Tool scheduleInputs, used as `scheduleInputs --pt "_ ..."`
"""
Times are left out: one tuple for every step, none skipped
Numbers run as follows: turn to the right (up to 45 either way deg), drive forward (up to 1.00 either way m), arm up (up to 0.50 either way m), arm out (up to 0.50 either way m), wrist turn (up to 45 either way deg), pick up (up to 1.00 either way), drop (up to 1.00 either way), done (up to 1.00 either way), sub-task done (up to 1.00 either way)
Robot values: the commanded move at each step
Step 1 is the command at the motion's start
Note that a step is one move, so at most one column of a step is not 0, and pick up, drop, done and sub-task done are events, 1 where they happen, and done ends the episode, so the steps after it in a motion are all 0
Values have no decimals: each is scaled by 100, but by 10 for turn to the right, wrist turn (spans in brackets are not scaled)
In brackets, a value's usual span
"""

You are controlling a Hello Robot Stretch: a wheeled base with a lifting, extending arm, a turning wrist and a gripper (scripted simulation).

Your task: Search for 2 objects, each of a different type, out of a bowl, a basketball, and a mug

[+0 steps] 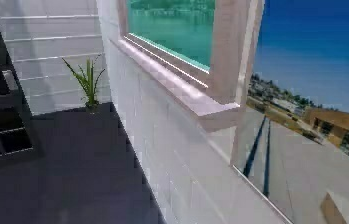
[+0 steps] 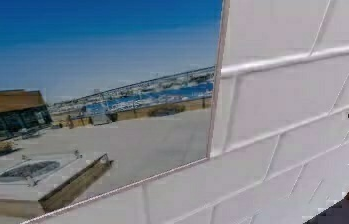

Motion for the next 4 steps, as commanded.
scheduleInputs --pt "-420 0 0 0 0 0 0 0 0" --pt "0 80 0 0 0 0 0 0 0" --pt "-360 0 0 0 0 0 0 0 0" --pt "0 100 0 0 0 0 0 0 0"
